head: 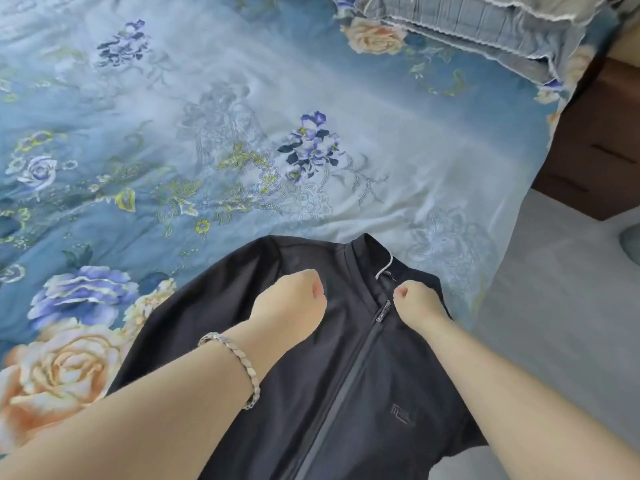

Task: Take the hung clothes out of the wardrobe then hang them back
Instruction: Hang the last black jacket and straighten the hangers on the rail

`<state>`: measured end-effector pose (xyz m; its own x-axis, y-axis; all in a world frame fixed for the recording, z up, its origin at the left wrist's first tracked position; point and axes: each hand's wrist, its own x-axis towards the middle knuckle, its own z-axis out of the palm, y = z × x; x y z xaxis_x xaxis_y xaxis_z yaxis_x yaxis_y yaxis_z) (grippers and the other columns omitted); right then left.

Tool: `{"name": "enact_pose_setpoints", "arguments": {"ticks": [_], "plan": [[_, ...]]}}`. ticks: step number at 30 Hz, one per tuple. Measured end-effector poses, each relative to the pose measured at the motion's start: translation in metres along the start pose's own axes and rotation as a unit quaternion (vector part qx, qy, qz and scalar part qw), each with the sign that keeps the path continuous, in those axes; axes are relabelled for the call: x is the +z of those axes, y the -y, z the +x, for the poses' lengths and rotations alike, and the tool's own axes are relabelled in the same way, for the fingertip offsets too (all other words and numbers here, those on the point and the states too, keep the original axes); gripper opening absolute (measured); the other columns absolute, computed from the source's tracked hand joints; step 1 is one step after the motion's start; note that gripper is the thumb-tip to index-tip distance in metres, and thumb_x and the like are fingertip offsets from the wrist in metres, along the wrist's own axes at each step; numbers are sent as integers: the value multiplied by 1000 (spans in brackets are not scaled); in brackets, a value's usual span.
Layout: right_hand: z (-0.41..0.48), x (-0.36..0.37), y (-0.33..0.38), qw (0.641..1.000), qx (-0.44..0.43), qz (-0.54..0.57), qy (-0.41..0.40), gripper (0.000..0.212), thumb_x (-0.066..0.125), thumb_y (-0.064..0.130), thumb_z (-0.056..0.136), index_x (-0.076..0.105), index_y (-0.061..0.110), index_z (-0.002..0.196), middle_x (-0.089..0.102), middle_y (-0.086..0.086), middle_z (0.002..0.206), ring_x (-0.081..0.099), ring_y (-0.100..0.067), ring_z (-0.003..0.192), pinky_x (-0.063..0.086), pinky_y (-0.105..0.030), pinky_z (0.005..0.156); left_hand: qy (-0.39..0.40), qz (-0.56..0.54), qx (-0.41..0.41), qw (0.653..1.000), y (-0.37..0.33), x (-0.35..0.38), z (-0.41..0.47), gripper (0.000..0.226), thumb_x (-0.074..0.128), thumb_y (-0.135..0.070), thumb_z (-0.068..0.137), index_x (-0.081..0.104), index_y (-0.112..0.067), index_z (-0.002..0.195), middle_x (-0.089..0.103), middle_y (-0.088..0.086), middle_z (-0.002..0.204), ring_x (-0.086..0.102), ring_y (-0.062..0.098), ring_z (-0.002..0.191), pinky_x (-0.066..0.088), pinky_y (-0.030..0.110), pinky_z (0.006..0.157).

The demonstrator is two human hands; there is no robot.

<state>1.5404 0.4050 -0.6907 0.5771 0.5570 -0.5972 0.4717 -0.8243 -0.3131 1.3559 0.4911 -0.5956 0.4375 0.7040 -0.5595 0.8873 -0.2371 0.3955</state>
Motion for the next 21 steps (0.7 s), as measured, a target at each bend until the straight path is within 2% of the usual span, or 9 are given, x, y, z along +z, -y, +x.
{"name": "enact_pose_setpoints", "arguments": {"ticks": [4,7,9,11,13,15,17,19,21], "plan": [[36,36,10,998,-18,-31,60,35,40,30,98,40,15,67,59,-6,85,54,-28,93,42,-34,84,26,-8,-20,999,11,19,29,23,36,-16,91,56,-19,102,62,-5,95,58,20,82,44,28,66],[47,35,12,992,-9,50,113,45,43,36,97,40,13,59,47,-2,66,48,-18,67,36,-24,61,40,-21,-52,998,26,25,39,23,37,-14,90,57,-19,100,62,-4,90,53,18,73,42,26,60],[53,21,9,964,41,203,168,39,49,42,94,63,10,78,59,-7,79,56,-18,77,41,-17,69,47,-39,-76,995,33,24,42,23,37,-12,89,58,-16,99,64,-1,90,52,19,72,45,28,63],[60,6,9,926,98,304,199,45,45,48,93,65,8,95,62,-16,85,61,-28,84,47,-27,78,47,-42,-91,994,38,22,45,24,37,-10,88,58,-15,98,66,2,90,56,22,75,45,28,64],[69,-8,12,938,76,309,138,34,45,42,95,61,13,87,51,-6,69,53,-19,67,38,-24,60,45,-36,-100,993,40,20,50,25,36,-10,88,58,-14,98,65,1,89,57,24,78,46,28,66],[79,-21,9,978,-7,209,10,15,53,25,94,61,14,92,51,0,72,49,-18,72,34,-26,60,41,-37,-100,993,41,18,56,26,36,-7,86,58,-11,99,64,3,87,50,21,73,45,30,65],[78,-27,2,989,-68,123,-49,9,52,12,92,60,14,95,54,0,74,50,-20,76,34,-26,61,41,-40,-94,994,41,18,61,26,36,-7,85,58,-10,98,64,3,89,50,21,73,46,31,66],[75,-19,-9,994,-51,52,-88,11,48,8,92,59,10,97,53,-1,77,49,-22,77,36,-27,59,43,-47,-92,994,41,18,63,24,35,-6,85,57,-10,95,65,5,91,51,20,75,46,32,68],[72,-5,-20,991,32,-31,-125,15,48,10,92,57,9,104,52,-12,107,47,-31,99,41,-33,81,40,-57,-90,994,44,17,62,22,35,-5,84,55,-11,91,63,7,89,47,18,74,46,33,68]]}}
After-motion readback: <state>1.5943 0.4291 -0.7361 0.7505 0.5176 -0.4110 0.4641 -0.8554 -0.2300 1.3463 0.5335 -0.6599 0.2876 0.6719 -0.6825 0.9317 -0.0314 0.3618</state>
